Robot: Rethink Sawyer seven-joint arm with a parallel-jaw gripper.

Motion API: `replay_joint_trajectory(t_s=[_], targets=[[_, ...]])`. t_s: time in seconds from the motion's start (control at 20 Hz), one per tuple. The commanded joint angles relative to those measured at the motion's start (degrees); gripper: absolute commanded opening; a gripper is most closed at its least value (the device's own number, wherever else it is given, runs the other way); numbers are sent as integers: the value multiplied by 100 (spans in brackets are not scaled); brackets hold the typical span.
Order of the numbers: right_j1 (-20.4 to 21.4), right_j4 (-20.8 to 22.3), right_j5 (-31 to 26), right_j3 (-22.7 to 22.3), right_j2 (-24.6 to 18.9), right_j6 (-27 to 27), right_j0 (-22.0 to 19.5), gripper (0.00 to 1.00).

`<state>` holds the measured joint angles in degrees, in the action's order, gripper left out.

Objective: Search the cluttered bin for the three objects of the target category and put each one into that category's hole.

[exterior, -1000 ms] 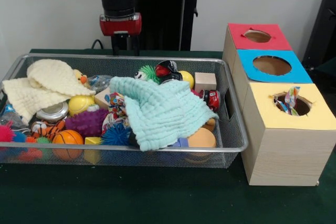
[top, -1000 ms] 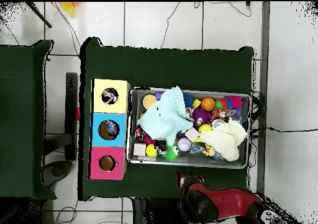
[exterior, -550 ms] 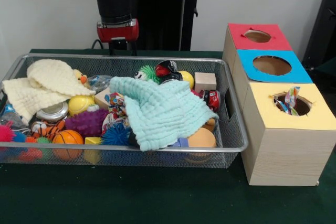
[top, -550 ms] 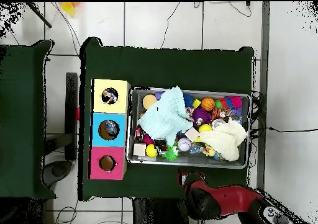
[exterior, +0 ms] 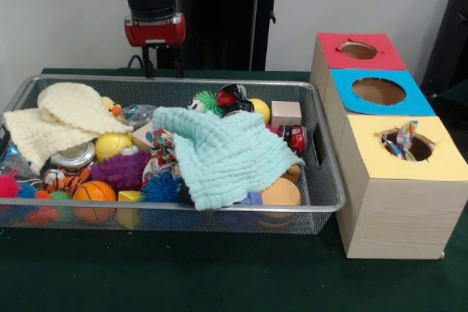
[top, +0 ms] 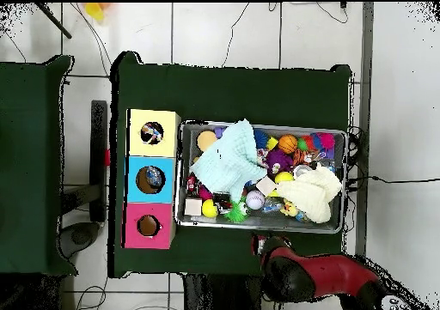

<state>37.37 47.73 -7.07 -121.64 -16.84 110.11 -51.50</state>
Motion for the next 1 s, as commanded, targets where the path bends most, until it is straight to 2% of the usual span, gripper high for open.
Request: replay_joint_trajectory(t_s=[0.05,0.2,0.45,1.0], targets=[[1330,-849,-1239,-469,-1247,-622,-86,100],[1468,-925,-1306,-499,-1384,-616,-108,100],[1300,-773,-1308,-282,-1432,-608,-115,100],[395,-130,-1089,578,-1355,-773,-195,100]])
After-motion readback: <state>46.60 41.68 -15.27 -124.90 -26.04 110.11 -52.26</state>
